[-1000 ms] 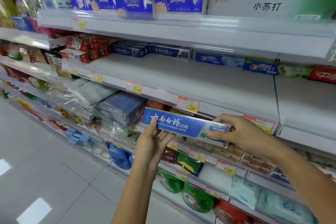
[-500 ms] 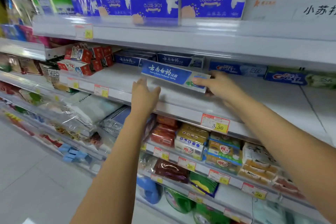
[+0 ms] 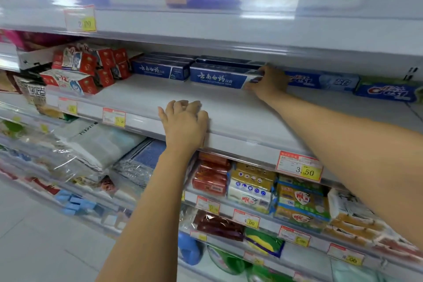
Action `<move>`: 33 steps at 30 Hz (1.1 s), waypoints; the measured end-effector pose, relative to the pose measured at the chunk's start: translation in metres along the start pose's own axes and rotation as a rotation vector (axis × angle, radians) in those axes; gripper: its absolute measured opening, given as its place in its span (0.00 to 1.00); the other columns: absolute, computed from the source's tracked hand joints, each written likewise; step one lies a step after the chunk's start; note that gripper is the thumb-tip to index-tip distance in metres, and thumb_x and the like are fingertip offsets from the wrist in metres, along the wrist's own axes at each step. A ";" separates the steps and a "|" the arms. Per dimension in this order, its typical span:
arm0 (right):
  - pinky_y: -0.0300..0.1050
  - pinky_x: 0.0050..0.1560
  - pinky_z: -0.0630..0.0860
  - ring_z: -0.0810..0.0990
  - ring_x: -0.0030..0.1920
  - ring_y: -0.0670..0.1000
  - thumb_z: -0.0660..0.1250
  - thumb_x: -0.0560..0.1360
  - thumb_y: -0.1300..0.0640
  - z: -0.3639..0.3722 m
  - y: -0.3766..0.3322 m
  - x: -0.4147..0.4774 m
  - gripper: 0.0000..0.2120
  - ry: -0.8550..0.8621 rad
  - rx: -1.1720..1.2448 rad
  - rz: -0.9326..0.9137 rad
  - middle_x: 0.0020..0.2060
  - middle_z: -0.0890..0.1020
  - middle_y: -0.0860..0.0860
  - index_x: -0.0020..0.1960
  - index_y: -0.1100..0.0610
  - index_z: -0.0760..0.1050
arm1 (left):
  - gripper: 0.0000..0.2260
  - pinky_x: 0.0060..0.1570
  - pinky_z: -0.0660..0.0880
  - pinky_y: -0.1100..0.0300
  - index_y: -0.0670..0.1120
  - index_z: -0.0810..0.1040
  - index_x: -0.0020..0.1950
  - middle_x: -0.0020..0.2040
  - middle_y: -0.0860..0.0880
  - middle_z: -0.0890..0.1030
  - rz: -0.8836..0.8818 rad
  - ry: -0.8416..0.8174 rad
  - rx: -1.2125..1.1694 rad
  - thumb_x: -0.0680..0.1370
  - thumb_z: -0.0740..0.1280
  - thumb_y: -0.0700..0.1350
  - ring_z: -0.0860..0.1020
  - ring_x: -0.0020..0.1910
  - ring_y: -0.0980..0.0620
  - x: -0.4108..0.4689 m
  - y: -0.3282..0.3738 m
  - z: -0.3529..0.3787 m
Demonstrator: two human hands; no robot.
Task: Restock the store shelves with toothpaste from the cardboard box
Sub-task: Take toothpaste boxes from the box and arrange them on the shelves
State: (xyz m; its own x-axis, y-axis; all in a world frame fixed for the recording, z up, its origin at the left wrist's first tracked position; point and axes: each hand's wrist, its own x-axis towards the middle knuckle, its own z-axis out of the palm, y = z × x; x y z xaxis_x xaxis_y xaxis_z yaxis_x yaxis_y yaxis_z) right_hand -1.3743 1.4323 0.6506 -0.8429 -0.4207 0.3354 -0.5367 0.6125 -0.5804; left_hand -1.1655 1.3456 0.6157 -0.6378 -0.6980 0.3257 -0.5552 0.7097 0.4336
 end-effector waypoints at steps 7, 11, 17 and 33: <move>0.46 0.65 0.68 0.68 0.68 0.60 0.72 0.73 0.59 0.016 -0.008 0.009 0.38 0.094 0.058 0.163 0.74 0.53 0.63 0.75 0.60 0.53 | 0.28 0.72 0.41 0.46 0.53 0.72 0.69 0.70 0.44 0.67 0.012 0.005 -0.018 0.73 0.46 0.54 0.57 0.72 0.45 0.001 -0.001 0.001; 0.46 0.66 0.68 0.68 0.69 0.57 0.68 0.75 0.62 0.021 -0.004 0.019 0.34 0.099 0.112 0.221 0.71 0.65 0.60 0.75 0.65 0.53 | 0.29 0.72 0.40 0.46 0.52 0.72 0.68 0.70 0.44 0.68 0.017 0.027 -0.052 0.71 0.46 0.53 0.57 0.72 0.46 -0.002 0.000 -0.001; 0.41 0.54 0.72 0.76 0.61 0.56 0.63 0.78 0.65 0.025 -0.002 0.022 0.18 0.110 0.125 0.237 0.62 0.77 0.58 0.67 0.63 0.65 | 0.24 0.72 0.39 0.46 0.51 0.72 0.68 0.69 0.44 0.67 0.014 0.021 -0.074 0.76 0.49 0.52 0.57 0.72 0.46 -0.004 0.001 -0.002; 0.44 0.34 0.65 0.69 0.31 0.44 0.67 0.76 0.48 -0.123 0.008 -0.144 0.12 -0.221 0.109 -0.299 0.30 0.72 0.46 0.40 0.56 0.73 | 0.13 0.67 0.63 0.63 0.48 0.74 0.64 0.65 0.50 0.73 0.160 0.269 -0.610 0.81 0.59 0.49 0.67 0.68 0.55 -0.108 0.052 -0.001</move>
State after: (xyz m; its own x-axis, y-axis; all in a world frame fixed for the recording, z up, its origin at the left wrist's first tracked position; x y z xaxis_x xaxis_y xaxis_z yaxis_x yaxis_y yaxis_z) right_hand -1.2618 1.5807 0.6890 -0.6150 -0.7111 0.3407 -0.7400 0.3713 -0.5609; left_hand -1.1249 1.4578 0.6037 -0.4885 -0.6442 0.5886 -0.0145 0.6804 0.7327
